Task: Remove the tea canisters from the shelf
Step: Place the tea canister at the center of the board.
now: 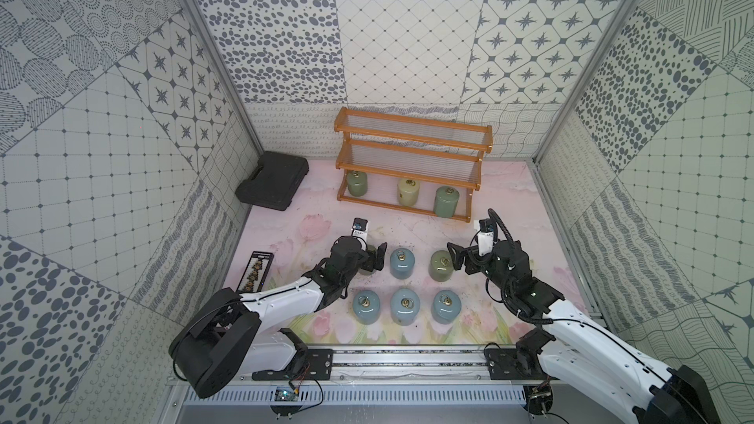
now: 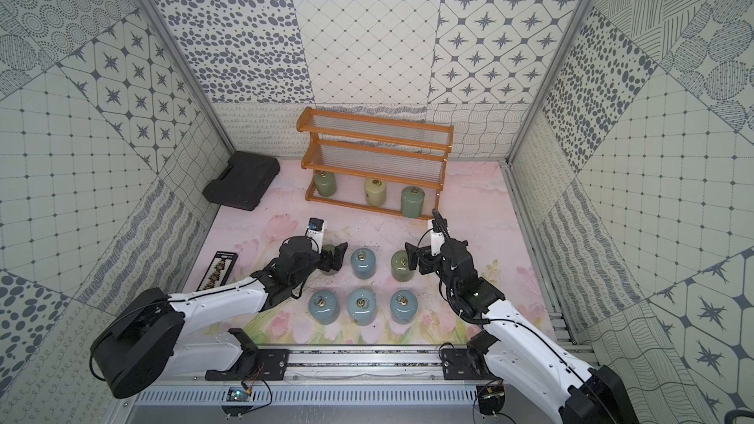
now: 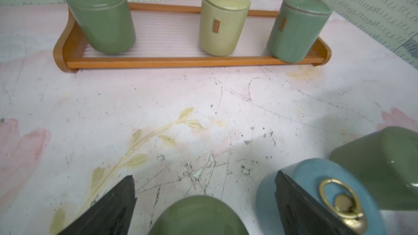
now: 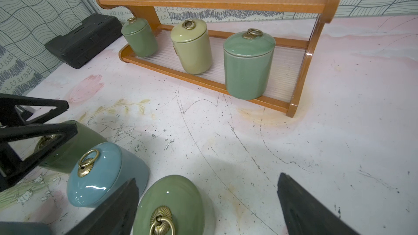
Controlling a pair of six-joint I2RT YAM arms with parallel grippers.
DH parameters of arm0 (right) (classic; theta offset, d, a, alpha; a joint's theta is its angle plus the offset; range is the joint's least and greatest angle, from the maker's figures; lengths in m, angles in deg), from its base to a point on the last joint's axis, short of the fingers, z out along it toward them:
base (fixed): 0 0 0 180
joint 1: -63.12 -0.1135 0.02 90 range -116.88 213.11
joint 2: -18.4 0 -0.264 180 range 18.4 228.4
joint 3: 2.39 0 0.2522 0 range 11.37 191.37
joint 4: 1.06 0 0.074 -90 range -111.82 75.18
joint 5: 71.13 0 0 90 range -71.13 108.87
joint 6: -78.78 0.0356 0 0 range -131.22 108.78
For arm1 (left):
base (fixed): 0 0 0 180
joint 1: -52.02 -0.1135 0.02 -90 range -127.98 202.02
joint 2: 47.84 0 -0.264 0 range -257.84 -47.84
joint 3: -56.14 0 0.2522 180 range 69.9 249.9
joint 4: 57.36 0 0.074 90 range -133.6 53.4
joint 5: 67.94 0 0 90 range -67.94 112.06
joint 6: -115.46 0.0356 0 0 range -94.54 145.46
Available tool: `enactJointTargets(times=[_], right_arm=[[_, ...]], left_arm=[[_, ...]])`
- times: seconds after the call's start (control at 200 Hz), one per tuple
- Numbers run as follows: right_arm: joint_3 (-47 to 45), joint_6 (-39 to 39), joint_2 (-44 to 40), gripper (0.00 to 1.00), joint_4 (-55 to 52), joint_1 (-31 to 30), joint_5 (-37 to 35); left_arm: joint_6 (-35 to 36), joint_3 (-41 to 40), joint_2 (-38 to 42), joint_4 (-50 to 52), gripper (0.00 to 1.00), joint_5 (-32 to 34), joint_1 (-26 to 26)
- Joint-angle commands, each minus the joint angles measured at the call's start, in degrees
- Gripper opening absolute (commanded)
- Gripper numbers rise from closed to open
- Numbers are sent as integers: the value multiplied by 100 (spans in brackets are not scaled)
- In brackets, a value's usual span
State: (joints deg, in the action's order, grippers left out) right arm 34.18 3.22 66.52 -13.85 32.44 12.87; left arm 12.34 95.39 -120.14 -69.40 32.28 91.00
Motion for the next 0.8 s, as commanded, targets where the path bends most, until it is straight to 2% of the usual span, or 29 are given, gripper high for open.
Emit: enactJointTargets(times=[0.0,0.16,0.475,0.795], right_arm=[[200,-100,150,99,294,52,105],[292,-84,306,99,377,114,185],[344,-68,400,99,309,182,235],[730,-102,964,99,322,379,441]], left_arm=[[298,617,120,854,100,-134,26],[463,1251,-20,1569,100,-188,22],[435,1652,-393,1675,100,-187,13],[315,1762,-637,1792,100,-317,-22]])
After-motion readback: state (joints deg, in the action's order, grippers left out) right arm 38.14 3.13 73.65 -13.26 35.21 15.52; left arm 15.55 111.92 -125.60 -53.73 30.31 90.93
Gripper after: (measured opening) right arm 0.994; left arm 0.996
